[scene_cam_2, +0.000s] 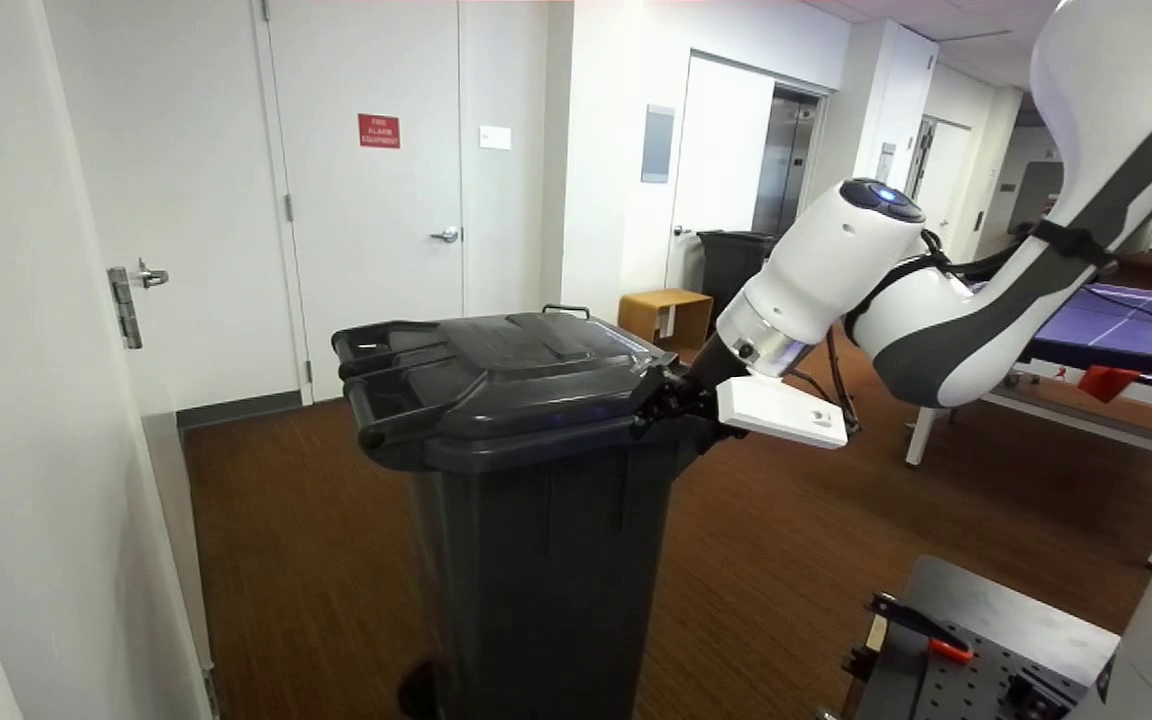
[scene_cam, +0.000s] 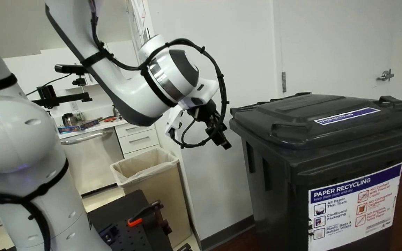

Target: Close the lid of the black bin.

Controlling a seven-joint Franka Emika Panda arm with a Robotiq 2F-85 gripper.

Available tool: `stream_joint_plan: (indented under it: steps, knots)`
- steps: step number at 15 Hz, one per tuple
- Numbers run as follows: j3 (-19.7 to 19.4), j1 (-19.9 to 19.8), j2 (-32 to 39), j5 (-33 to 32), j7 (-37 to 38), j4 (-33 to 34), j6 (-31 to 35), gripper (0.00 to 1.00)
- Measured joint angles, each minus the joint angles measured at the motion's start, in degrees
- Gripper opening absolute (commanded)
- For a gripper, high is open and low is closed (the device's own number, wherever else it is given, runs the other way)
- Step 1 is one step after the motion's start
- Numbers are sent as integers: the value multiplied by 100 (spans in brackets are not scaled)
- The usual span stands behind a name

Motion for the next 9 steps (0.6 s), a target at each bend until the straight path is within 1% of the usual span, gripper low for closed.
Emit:
stream_joint_plan:
  steps: [2,3,5,6,7,9]
  knots:
    - [-198,496,40,715,-552,5,-315,100]
    - [-334,801,21,1181,-922,15,-517,100]
    - [-624,1469,-157,2221,-1791,75,-1127,100]
    - [-721,1724,-317,2558,-2103,111,-1415,100]
    - [-763,1853,-460,2673,-2205,117,-1576,100]
    - [-781,1887,-612,2689,-2217,92,-1664,100]
